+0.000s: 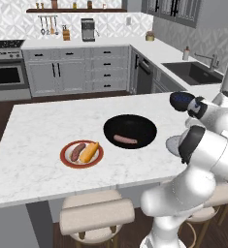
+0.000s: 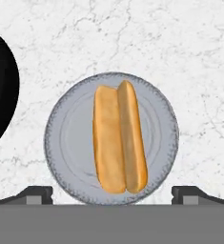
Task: Place one bun and one sausage from the bowl on each plate.
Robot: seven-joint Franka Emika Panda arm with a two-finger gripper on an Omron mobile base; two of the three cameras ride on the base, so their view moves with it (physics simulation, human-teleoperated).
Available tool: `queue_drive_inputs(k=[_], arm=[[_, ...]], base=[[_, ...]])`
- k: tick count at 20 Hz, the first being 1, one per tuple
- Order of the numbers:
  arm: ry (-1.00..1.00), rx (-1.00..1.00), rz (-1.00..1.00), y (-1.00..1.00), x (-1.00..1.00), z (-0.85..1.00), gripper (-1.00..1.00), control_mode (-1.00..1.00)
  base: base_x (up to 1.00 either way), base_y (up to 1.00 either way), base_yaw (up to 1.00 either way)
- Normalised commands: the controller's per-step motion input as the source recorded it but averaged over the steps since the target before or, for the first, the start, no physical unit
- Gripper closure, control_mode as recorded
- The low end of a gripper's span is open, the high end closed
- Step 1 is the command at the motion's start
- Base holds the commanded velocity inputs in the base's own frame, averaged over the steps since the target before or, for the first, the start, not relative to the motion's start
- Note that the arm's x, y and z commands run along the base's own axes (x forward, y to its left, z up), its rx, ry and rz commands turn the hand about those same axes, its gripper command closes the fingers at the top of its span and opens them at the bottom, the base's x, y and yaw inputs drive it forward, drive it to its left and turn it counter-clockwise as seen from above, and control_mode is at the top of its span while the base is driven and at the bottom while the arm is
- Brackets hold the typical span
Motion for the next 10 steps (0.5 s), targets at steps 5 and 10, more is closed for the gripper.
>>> queue_drive_inputs(k=[5, 10], arm=[[0.22, 0.0, 0.11, 1.0, 0.0, 1.0, -1.0, -1.0], [0.39, 0.0, 0.22, 1.0, 0.26, 0.83, -1.0, -1.0]], base=[[0.0, 0.0, 0.0], [0.0, 0.0, 0.0]])
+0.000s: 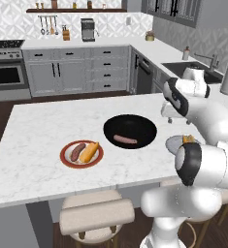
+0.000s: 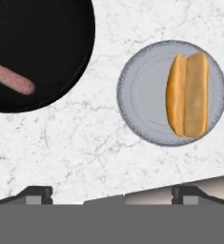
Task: Place one bun and one sausage from the bowl on each plate.
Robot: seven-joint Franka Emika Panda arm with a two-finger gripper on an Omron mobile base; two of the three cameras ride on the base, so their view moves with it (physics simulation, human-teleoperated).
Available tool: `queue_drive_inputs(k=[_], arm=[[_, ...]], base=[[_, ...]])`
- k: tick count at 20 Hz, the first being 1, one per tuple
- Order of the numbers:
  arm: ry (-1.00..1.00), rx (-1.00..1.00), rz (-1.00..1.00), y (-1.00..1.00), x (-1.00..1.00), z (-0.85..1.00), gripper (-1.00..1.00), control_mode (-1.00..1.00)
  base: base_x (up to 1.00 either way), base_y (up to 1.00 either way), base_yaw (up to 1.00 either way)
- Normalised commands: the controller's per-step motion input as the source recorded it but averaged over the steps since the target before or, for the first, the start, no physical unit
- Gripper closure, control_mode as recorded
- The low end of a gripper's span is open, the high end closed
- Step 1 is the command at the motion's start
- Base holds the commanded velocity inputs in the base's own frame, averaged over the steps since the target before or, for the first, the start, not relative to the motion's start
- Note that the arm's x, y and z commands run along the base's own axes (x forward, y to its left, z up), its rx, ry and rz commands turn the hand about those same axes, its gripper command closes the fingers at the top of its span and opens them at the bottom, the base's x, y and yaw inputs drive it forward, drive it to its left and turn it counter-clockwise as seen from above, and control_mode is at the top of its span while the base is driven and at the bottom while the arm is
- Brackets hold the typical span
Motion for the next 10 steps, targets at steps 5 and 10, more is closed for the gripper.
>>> queue_drive_inputs(k=[5, 10], arm=[[0.31, 0.0, 0.28, 1.0, 0.27, 0.15, -1.0, -1.0], [0.04, 0.0, 0.27, 0.94, -0.03, -0.33, -1.0, -1.0]], base=[[0.0, 0.0, 0.0], [0.0, 0.0, 0.0]])
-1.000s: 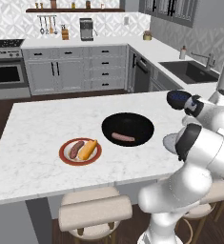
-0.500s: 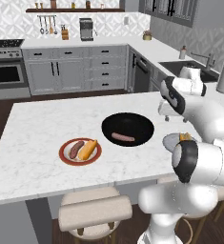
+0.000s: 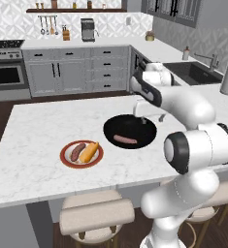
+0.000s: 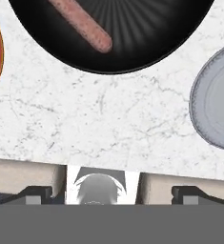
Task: Place one bun and one sausage from the bowl on each plate.
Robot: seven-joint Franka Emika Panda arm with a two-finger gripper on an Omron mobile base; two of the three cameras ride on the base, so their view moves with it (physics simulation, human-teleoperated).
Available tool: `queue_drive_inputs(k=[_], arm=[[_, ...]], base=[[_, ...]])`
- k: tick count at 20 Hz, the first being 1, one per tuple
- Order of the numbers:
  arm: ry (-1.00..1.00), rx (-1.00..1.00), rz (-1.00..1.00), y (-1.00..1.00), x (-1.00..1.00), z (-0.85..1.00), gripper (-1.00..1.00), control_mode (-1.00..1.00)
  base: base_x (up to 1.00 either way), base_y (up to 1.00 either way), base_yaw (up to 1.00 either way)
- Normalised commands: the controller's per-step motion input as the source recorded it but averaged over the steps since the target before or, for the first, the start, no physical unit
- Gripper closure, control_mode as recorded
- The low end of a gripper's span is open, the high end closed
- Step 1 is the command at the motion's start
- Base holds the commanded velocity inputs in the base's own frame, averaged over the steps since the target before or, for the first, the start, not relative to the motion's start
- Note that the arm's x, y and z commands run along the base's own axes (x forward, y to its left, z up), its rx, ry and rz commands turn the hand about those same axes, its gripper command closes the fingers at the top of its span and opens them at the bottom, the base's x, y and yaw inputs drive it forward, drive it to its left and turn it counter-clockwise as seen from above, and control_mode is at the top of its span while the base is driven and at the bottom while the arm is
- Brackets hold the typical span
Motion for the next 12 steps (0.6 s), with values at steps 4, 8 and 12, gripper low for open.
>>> queue_drive_inputs(k=[4, 8, 12], arm=[[-0.04, 0.0, 0.13, 0.48, -0.08, -0.73, -1.0, -1.0], [0.0, 0.01, 0.12, 0.39, 0.34, -0.57, -1.0, -1.0], [0.01, 0.0, 0.11, 0.26, 0.62, -0.37, -1.0, -1.0]], base=[[0.0, 0.0, 0.0], [0.0, 0.0, 0.0], [0.0, 0.0, 0.0]])
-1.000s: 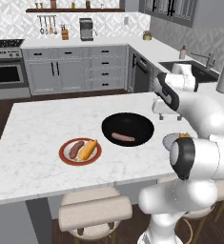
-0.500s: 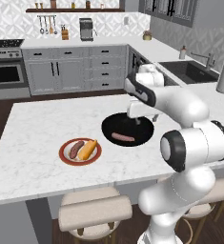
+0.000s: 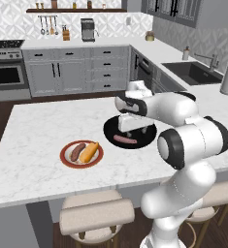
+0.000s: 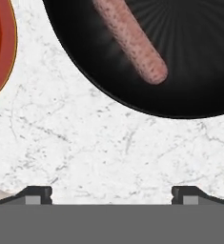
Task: Place one bun and one sausage from the bowl on each plate.
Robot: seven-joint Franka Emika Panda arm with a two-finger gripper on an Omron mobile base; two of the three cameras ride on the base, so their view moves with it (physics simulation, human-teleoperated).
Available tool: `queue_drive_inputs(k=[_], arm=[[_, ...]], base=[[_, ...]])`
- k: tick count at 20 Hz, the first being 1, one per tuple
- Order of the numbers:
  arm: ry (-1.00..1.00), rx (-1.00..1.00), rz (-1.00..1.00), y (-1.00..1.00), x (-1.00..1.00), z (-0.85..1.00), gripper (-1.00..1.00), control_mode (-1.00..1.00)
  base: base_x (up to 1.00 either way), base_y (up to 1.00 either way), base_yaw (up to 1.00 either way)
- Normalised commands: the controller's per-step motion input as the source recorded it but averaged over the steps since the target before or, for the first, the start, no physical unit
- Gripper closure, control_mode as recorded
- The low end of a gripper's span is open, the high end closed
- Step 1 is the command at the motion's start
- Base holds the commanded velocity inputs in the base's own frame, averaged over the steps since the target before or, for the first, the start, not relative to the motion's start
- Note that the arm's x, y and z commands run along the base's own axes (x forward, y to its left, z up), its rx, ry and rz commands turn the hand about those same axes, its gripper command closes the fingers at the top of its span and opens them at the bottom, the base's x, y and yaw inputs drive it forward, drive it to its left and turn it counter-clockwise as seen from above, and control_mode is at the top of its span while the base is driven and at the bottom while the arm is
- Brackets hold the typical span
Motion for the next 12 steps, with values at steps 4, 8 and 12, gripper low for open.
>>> queue_drive_inputs(k=[4, 8, 12], arm=[[0.01, 0.0, 0.07, 0.04, 0.57, -0.39, -1.0, -1.0], [0.0, 0.0, 0.05, 0.0, 0.54, -0.47, -1.0, -1.0], [0.02, 0.02, 0.04, 0.0, 0.64, -0.49, -1.0, -1.0]], base=[[0.0, 0.0, 0.0], [0.0, 0.0, 0.0], [0.0, 0.0, 0.0]])
